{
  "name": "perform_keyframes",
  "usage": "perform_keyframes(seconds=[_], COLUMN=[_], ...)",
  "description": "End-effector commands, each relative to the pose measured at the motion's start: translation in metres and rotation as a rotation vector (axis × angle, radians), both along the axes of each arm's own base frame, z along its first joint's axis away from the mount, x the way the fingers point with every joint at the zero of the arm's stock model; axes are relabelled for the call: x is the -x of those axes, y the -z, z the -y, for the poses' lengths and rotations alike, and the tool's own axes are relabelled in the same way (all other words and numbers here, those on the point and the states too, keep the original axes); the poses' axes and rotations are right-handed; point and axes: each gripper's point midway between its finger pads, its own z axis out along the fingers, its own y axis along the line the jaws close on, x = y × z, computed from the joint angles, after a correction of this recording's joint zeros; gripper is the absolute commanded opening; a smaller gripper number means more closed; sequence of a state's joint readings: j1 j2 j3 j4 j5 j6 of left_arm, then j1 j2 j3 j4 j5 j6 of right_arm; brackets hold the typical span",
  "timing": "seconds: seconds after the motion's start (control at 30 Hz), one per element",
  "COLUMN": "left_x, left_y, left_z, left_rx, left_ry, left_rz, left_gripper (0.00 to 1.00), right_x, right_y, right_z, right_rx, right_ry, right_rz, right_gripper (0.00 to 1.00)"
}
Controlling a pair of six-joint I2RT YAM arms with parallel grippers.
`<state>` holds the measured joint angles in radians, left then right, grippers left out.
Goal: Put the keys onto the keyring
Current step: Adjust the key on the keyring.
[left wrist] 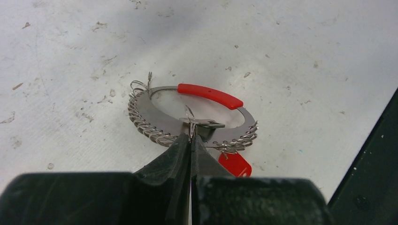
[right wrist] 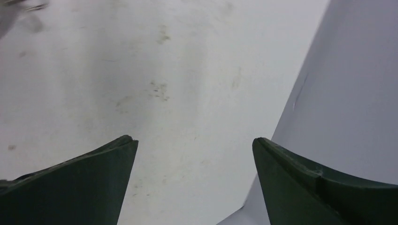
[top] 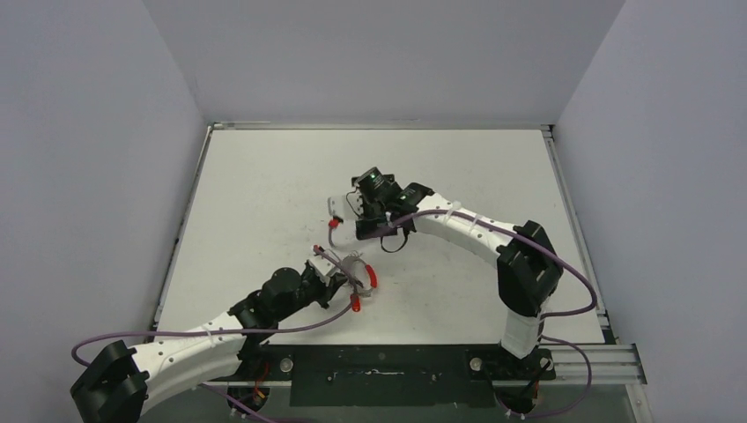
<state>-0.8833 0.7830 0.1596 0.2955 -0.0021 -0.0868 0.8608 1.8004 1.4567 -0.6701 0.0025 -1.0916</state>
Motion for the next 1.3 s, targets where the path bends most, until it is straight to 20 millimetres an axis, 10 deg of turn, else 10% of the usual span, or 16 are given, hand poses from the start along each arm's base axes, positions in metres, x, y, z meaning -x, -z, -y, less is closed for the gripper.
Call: perform_keyframes(seconds=[0.0, 0.33, 0.73, 1.27], left_x=[0.000, -0.001, 0.003, 0.003], left_y=[-0.009, -0.008, -0.011, -0.012], left_z=[0.005, 0.003, 0.002, 0.002], left_rx=[0.029, 0.040, 0.053, 0.049], left_ry=[0.024, 0.014, 0.038, 0.038], left_rz=[0.040, 0.047, 0.079, 0.080], left_gripper=[0.00, 0.00, 0.00, 0.00], right_x=[-0.082, -0.017, 0.101, 0.145], right_y=[-0.069, -0.077, -0.037, -0.003], right_z=[0.032, 0.025, -0.032, -0.083], right_rx=[-0.518, -1.404, -1.180, -1.023], right_ry=[0.766, 0.575, -0.225, -0.404], right_rz=[0.242, -0.082, -0.360, -0.597], right_gripper=[1.00, 1.00, 0.96, 0.60])
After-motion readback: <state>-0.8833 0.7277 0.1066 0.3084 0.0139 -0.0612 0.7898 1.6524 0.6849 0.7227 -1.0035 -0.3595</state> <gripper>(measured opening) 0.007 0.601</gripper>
